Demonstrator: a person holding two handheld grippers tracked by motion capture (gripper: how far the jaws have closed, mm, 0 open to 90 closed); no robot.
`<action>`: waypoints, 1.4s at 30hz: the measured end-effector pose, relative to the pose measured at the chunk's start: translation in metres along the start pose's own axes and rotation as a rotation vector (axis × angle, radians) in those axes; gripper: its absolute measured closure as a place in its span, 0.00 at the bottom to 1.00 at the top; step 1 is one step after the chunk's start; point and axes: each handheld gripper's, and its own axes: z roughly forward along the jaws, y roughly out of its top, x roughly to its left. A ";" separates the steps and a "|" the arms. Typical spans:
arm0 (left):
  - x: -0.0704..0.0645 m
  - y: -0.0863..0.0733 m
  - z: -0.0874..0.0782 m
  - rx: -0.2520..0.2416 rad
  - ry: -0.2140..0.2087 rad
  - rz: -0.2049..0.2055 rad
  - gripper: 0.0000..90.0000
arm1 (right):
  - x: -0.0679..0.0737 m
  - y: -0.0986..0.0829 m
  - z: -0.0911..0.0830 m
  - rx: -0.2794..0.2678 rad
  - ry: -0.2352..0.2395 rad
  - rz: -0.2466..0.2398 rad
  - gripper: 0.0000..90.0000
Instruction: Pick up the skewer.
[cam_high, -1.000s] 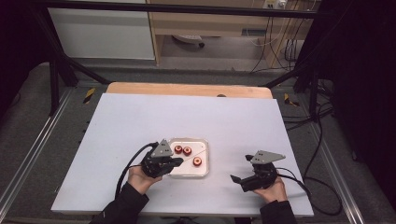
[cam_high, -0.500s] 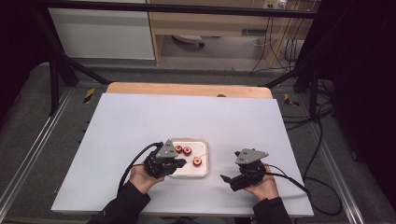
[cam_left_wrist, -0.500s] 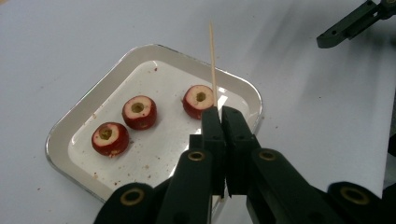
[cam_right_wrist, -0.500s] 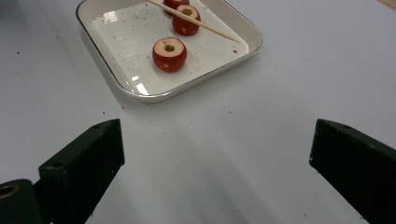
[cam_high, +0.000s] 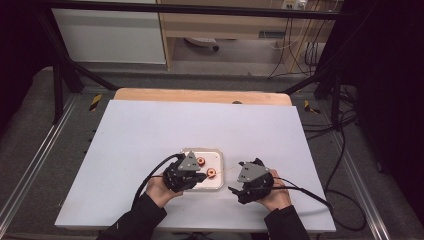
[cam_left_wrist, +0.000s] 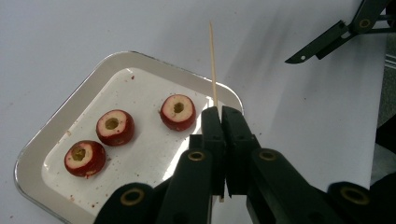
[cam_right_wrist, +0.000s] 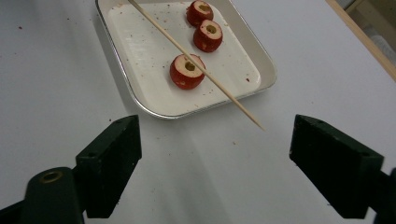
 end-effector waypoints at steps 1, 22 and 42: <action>0.000 0.001 0.001 0.000 -0.004 0.001 0.98 | 0.001 0.001 0.000 0.006 -0.006 -0.011 0.22; -0.017 0.022 0.021 0.063 -0.052 0.064 0.98 | 0.013 0.002 0.007 0.062 -0.014 -0.307 0.56; -0.023 0.027 0.032 0.087 -0.078 0.075 0.98 | 0.019 0.002 0.012 0.126 0.004 -0.557 0.84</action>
